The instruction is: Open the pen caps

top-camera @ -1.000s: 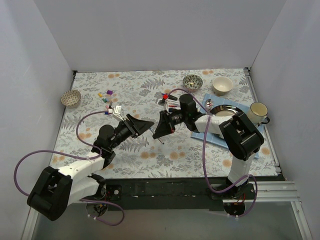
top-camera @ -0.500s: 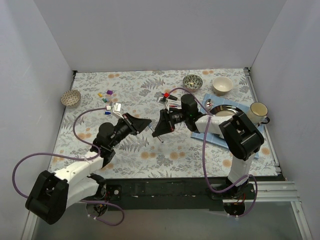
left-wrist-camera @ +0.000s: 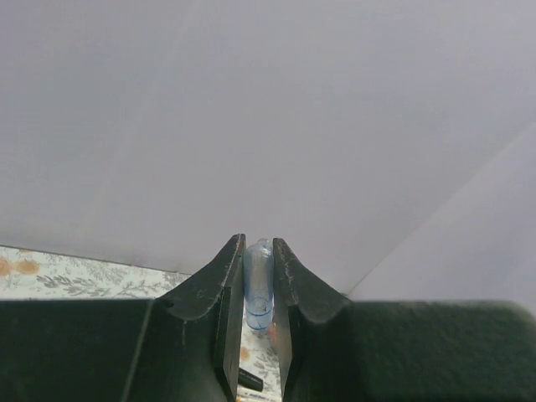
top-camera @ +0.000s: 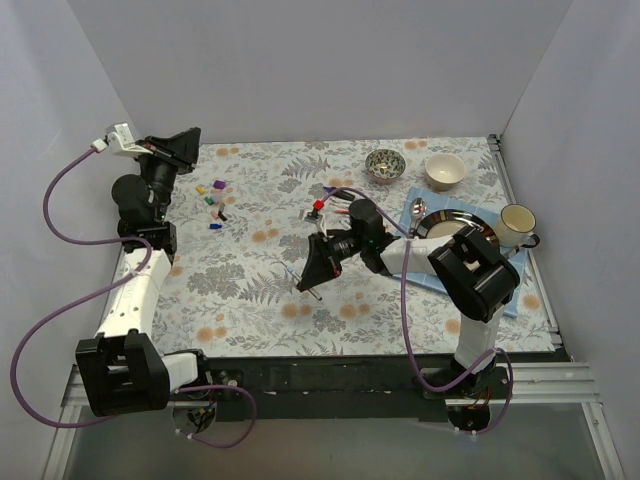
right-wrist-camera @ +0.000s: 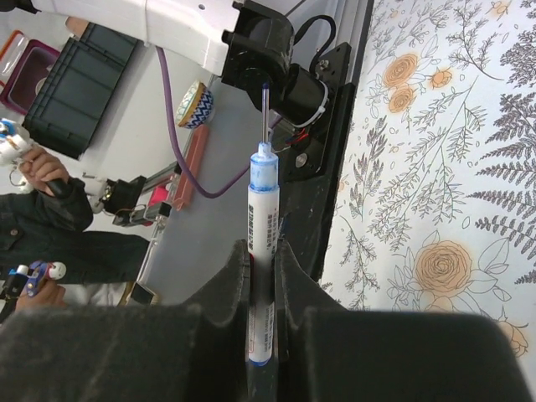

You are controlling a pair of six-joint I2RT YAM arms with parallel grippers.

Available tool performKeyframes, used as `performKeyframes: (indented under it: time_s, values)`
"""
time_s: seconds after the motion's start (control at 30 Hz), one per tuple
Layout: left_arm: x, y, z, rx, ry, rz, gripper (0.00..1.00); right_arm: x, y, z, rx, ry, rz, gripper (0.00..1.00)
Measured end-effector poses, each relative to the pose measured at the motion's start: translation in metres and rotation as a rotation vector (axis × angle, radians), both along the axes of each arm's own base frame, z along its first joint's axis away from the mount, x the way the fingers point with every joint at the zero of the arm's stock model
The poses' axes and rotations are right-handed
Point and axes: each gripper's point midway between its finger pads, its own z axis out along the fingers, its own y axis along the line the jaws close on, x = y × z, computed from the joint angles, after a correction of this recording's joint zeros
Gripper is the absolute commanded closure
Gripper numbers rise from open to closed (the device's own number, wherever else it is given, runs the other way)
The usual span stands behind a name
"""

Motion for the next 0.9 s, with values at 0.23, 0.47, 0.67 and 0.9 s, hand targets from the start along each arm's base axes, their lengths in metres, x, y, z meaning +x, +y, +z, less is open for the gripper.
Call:
performKeyframes:
  time_s: [0.23,0.47,0.67,0.9]
  values:
    - [0.002,0.001,-0.051,-0.029,0.142,-0.011,1.00,0.014,-0.007,-0.009,-0.032,0.004,-0.032,0.99]
    - [0.013,0.053,-0.196,-0.248,0.648,0.169,1.00,0.073,-0.022,-0.027,-0.121,-0.088,-0.220,0.99]
    - [0.019,0.077,-0.333,-0.397,1.146,0.275,0.89,0.094,-0.038,-0.042,-0.187,-0.131,-0.300,0.99]
    - [0.012,0.074,-0.375,-0.457,1.319,0.297,0.50,0.101,-0.046,-0.050,-0.222,-0.146,-0.327,0.99]
